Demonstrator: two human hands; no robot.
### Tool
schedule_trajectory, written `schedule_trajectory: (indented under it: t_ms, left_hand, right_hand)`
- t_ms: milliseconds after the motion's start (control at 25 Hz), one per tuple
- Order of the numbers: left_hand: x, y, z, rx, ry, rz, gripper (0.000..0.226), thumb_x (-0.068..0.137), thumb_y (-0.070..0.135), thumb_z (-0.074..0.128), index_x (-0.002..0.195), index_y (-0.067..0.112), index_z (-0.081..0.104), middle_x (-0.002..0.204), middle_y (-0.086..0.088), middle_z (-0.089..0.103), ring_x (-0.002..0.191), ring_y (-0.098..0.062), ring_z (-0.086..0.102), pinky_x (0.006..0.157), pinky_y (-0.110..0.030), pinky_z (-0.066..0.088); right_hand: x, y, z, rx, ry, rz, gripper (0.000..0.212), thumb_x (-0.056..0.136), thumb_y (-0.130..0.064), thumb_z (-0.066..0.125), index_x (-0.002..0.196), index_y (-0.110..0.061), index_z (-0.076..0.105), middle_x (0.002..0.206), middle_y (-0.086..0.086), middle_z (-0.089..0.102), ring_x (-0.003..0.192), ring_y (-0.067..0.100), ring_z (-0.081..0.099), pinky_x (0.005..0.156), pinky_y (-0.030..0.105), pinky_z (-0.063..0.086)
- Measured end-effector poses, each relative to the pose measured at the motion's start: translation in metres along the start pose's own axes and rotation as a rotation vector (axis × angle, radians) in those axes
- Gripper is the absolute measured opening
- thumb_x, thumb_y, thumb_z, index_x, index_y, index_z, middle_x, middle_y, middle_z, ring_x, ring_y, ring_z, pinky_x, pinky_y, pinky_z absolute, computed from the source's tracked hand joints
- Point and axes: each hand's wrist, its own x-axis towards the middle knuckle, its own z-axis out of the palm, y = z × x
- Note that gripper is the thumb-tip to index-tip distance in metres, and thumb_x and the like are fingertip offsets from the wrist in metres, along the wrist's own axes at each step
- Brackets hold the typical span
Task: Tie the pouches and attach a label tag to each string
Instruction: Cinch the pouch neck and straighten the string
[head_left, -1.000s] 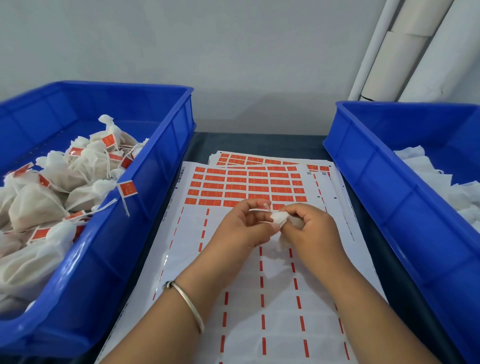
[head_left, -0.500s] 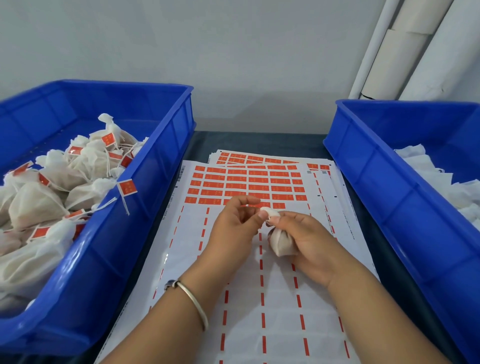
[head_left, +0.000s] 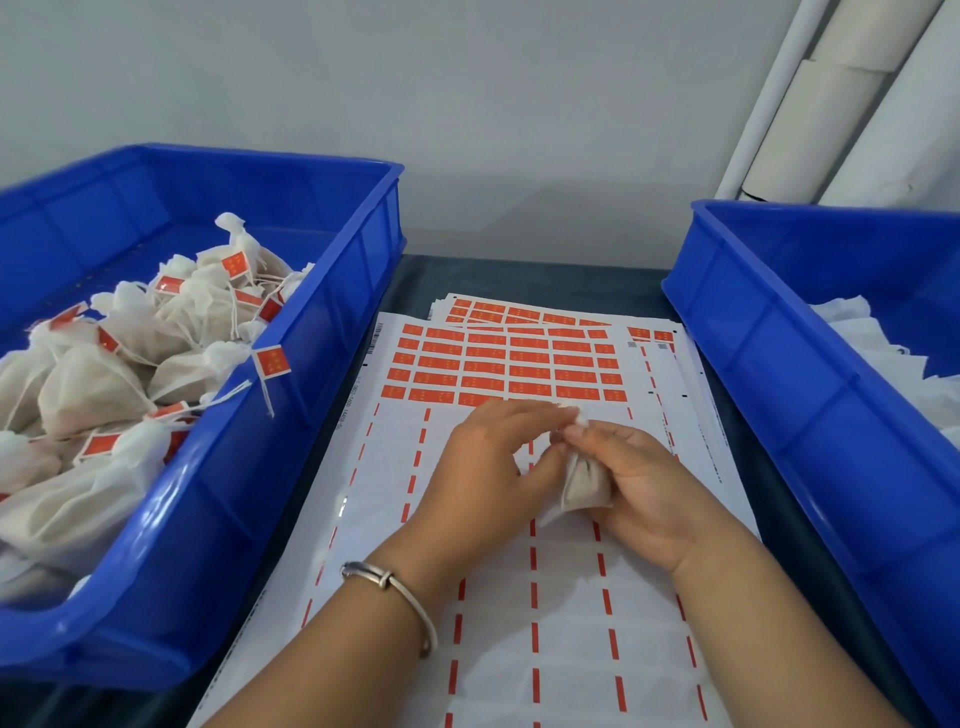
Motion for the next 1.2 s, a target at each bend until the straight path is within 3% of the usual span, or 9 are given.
schedule_trajectory:
  t_ms: [120,240,320,520,720,840,920,1000,1200]
  left_hand:
    - [0.0018,-0.0004,-0.0011,0.098,0.064,0.014,0.024,0.081,0.028,0.069,0.105,0.026,0.072,0.103,0.019,0.061,0.093,0.010,0.045,0.079,-0.003,0.031]
    - [0.0024,-0.0010,-0.0040,0.152,0.092,-0.003,0.019,0.078,0.030,0.071,0.095,0.023,0.075,0.099,0.010,0.066,0.094,-0.001,0.045,0.080,-0.009,0.033]
    - [0.0025,-0.0015,-0.0054,0.213,0.084,0.005,0.018,0.077,0.032,0.071,0.091,0.023,0.076,0.095,0.011,0.066,0.092,-0.001,0.044,0.077,-0.008,0.031]
    - [0.0006,-0.0022,-0.0041,0.242,-0.019,-0.043,0.008,0.081,0.038,0.067,0.086,0.033,0.064,0.097,0.021,0.053,0.092,0.005,0.036,0.075,-0.004,0.024]
    - [0.0018,-0.0038,-0.0051,0.165,-0.040,-0.135,0.026,0.081,0.038,0.065,0.093,0.044,0.043,0.092,0.034,0.042,0.091,0.013,0.041,0.067,-0.001,0.027]
    - [0.0008,-0.0039,-0.0057,0.167,-0.034,-0.048,0.032,0.079,0.036,0.070,0.108,0.041,0.057,0.101,0.033,0.046,0.091,0.009,0.042,0.072,-0.002,0.028]
    - [0.0016,-0.0042,-0.0050,0.219,0.000,0.027,0.024,0.079,0.030,0.072,0.103,0.026,0.071,0.101,0.013,0.062,0.091,0.002,0.042,0.076,-0.006,0.029]
    - [0.0033,-0.0044,-0.0067,0.244,0.023,0.057,0.018,0.078,0.027,0.072,0.094,0.020,0.076,0.093,0.005,0.068,0.088,-0.002,0.044,0.074,-0.008,0.030]
    - [0.0020,-0.0065,-0.0059,0.246,-0.025,-0.013,0.012,0.082,0.038,0.067,0.088,0.029,0.069,0.090,0.017,0.058,0.087,0.003,0.039,0.074,-0.004,0.025]
  right_hand:
    - [0.0008,0.0017,-0.0021,-0.069,0.081,-0.011,0.030,0.068,-0.034,0.067,0.095,-0.025,0.076,0.111,-0.002,0.070,0.111,0.018,0.062,0.097,0.036,0.047]
    - [0.0000,0.0030,-0.0021,-0.118,0.132,-0.013,0.022,0.074,-0.029,0.068,0.094,-0.023,0.075,0.106,-0.007,0.072,0.108,0.017,0.062,0.091,0.033,0.049]
    - [-0.0010,0.0016,0.0007,-0.158,0.163,-0.007,0.013,0.083,-0.023,0.066,0.084,-0.028,0.077,0.100,-0.010,0.073,0.105,0.016,0.063,0.086,0.030,0.050]
    - [-0.0018,-0.0001,0.0050,-0.244,0.178,-0.004,0.019,0.086,-0.022,0.064,0.078,-0.034,0.077,0.097,-0.011,0.072,0.105,0.017,0.062,0.088,0.032,0.051]
    - [0.0008,0.0023,0.0026,-0.238,0.220,0.002,0.014,0.086,-0.023,0.066,0.080,-0.032,0.075,0.098,-0.014,0.072,0.105,0.018,0.062,0.091,0.035,0.049]
    - [0.0003,0.0028,0.0016,-0.226,0.198,-0.005,0.014,0.086,-0.025,0.065,0.082,-0.033,0.075,0.101,-0.013,0.072,0.106,0.018,0.062,0.095,0.038,0.048]
    - [0.0000,0.0024,0.0009,-0.219,0.187,-0.005,0.018,0.087,-0.023,0.063,0.079,-0.032,0.076,0.101,-0.010,0.072,0.107,0.019,0.062,0.097,0.038,0.047]
    - [0.0000,0.0021,0.0004,-0.220,0.196,0.000,0.016,0.086,-0.022,0.063,0.079,-0.029,0.076,0.103,-0.008,0.072,0.108,0.020,0.061,0.098,0.040,0.047]
    - [0.0002,0.0018,0.0018,-0.250,0.199,-0.009,0.021,0.086,-0.024,0.064,0.074,-0.036,0.076,0.107,-0.005,0.069,0.108,0.020,0.059,0.098,0.042,0.047]
